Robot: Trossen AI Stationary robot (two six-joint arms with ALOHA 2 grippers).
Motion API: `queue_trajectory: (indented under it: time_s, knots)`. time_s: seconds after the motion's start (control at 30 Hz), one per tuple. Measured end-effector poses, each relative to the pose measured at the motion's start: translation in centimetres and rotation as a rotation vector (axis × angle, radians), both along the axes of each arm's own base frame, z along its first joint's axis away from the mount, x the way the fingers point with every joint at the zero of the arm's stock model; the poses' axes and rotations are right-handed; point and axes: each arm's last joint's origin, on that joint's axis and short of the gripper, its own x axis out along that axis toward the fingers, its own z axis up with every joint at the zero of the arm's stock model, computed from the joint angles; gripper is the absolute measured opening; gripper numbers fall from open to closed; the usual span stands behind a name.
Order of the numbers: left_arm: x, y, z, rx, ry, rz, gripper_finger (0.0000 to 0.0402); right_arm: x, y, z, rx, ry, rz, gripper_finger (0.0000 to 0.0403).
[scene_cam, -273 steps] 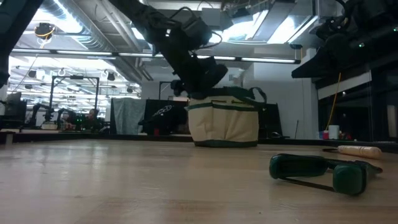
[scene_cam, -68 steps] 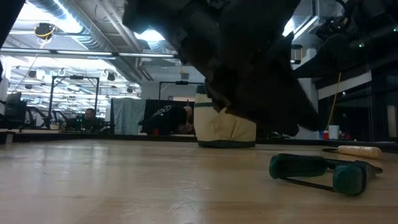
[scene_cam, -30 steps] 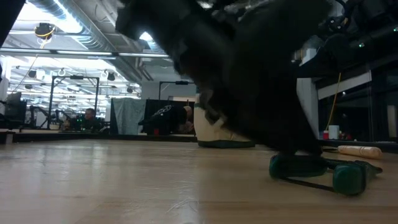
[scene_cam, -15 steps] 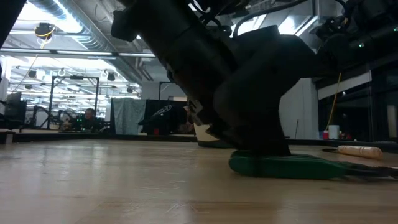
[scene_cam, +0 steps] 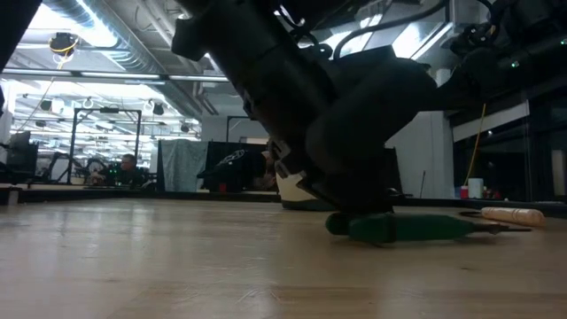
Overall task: Pick & Place Garden tools in Gardening bag
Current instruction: Put the fruit pruner into the green gardening bag
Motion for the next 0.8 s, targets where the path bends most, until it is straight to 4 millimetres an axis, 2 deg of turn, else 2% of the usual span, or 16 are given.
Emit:
queue_trajectory:
  time_s: [0.5,0.8]
  knots:
    - [0.4,2.3,-0.3,-0.068,0.045,0.051,0.0026,0.0,0.0,0.0,0.000,0.000,0.000,0.0185]
    - [-0.1,3.2,-0.2,-0.056,0.110,0.093,0.0026,0.0,0.0,0.0,0.000,0.000,0.000,0.0185]
